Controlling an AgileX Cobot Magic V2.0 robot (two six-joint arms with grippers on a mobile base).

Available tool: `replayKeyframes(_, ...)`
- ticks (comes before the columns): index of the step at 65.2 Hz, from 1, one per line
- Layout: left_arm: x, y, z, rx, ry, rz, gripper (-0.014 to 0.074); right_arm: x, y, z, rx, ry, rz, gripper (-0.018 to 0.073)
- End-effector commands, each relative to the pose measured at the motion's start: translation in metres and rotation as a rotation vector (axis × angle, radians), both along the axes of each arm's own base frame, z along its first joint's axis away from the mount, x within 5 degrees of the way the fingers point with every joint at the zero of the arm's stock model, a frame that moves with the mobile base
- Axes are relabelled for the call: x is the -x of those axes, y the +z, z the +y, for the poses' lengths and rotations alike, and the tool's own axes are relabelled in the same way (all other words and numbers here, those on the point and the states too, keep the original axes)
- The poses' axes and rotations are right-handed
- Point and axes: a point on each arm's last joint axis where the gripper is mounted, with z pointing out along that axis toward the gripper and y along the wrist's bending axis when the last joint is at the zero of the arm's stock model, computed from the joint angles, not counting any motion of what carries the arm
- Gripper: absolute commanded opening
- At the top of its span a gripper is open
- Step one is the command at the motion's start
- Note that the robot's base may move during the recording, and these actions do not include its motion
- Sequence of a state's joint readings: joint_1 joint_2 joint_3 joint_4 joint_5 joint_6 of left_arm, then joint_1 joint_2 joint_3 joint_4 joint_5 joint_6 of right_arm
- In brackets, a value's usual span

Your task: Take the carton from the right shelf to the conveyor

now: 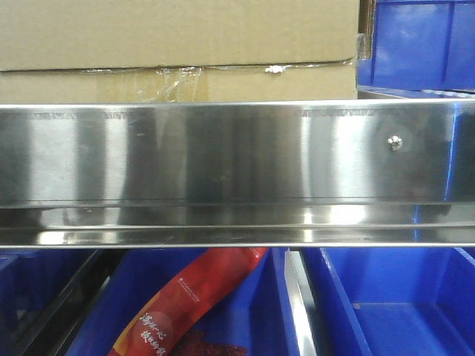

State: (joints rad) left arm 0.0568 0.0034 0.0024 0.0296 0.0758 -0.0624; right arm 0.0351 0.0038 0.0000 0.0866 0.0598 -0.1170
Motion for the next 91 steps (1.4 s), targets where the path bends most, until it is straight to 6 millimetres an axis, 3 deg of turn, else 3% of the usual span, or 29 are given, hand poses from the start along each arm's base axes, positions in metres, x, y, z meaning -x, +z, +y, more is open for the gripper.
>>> replayKeyframes(1, 0.0, 0.002, 0.0, 0.002, -0.001, -0.022, 0.0015, 0.0, 0.002, 0.0, 0.002, -0.001, -0.027, -0.0069)
replayKeyframes(43, 0.001, 0.011, 0.0, -0.003, -0.004, -0.121, 0.0015, 0.001, 0.005, 0.0, 0.001, -0.004, -0.056, -0.0069)
replayKeyframes(53, 0.004, 0.024, -0.001, -0.012, -0.006, -0.265, 0.0015, 0.003, 0.02, -0.002, -0.08, -0.015, -0.193, -0.0069)
replayKeyframes(57, 0.005, 0.031, -0.001, -0.012, -0.005, -0.265, 0.0015, 0.007, 0.037, -0.002, -0.114, -0.004, -0.202, -0.0069)
replayKeyframes(64, 0.013, 0.061, -0.001, -0.031, 0.001, -0.239, 0.0015, 0.021, 0.077, 0.001, -0.109, 0.03, -0.19, -0.0059)
replayKeyframes(70, 0.023, 0.088, -0.001, -0.055, 0.014, -0.208, 0.0065, 0.032, 0.113, 0.002, -0.104, 0.046, -0.21, 0.004)
replayKeyframes(76, 0.026, 0.11, 0.0, -0.052, 0.019, -0.163, 0.0184, 0.033, 0.14, 0.002, -0.11, 0.053, -0.224, 0.0217)
replayKeyframes(84, 0.021, 0.131, -0.001, -0.034, 0.002, -0.154, 0.0348, 0.022, 0.161, 0.003, -0.124, 0.059, -0.198, 0.0434)
replayKeyframes(91, 0.01, 0.144, -0.001, -0.028, -0.02, -0.118, 0.0403, 0.008, 0.171, 0.004, -0.12, 0.062, -0.131, 0.0515)
